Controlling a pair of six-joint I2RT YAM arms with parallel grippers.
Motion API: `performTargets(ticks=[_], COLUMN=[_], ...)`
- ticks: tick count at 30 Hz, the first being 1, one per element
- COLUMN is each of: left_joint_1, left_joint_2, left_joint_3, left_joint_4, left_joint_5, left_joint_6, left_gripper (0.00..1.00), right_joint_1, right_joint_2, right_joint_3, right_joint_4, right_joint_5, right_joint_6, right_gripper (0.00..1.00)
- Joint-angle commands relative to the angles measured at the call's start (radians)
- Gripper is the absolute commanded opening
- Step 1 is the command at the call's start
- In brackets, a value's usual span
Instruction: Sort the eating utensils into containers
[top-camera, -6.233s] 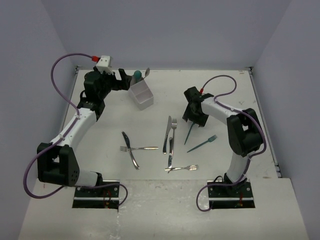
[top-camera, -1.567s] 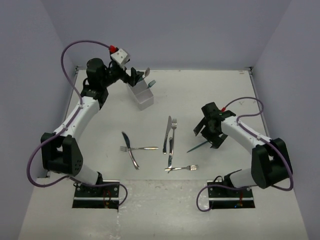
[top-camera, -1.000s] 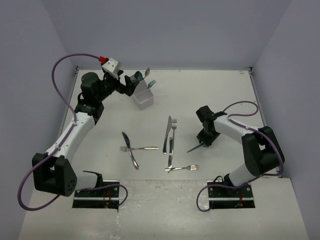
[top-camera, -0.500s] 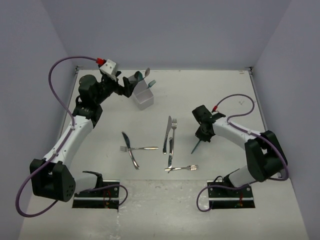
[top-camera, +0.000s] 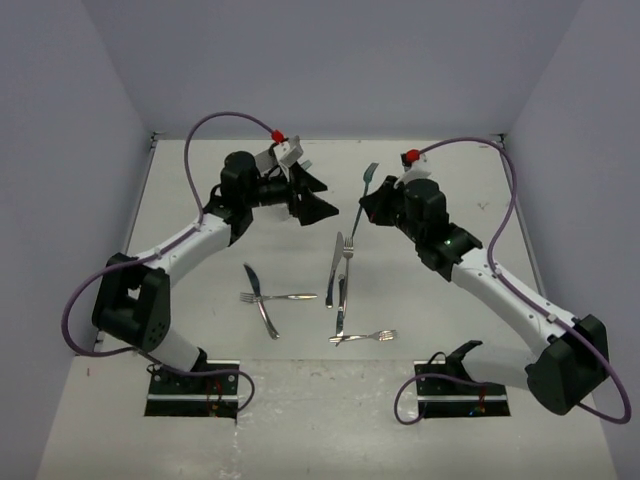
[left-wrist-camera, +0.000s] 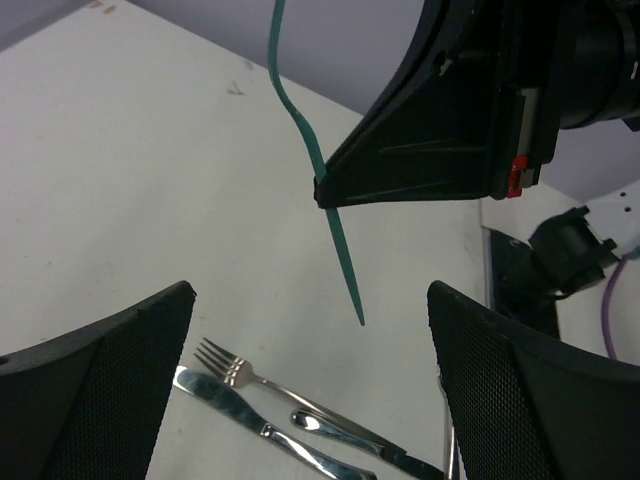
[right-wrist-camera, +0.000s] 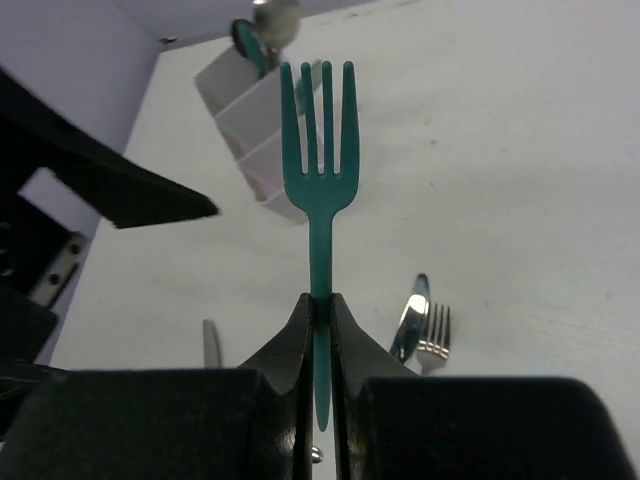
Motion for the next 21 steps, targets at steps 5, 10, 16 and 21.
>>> performTargets(ticks=[5,10,16,21], left_joint_1=[-0.029,-0.055,-0.063,-0.064], left_joint_2=[0.019,0.064,0.115,0.122], left_joint_3=[-0.041,-0.007,-0.006,0.013], left_joint_4=[0.337,0.327,0.472,0.482], left_joint_5=[0.163,0.120,0.136,0.126], left_joint_6=[-0.193,-0.197,-0.308,-0.319], left_gripper=[1.00,0.99,0.75,0.50], right_joint_1=[-0.003,-0.001,-0.001,-0.003], right_joint_2=[-0.057,-0.020,0.003,0.027], right_joint_3=[0.047,0.145,0.146,0.157], right_joint_4=[0.159,0.070,0.068,0.068], right_joint_5=[-0.217,-0.294,-0.329,-0.346], right_joint_6=[-0.091,-0.023,0.001,-0.005], right_gripper=[0.00,0.00,0.00,0.00])
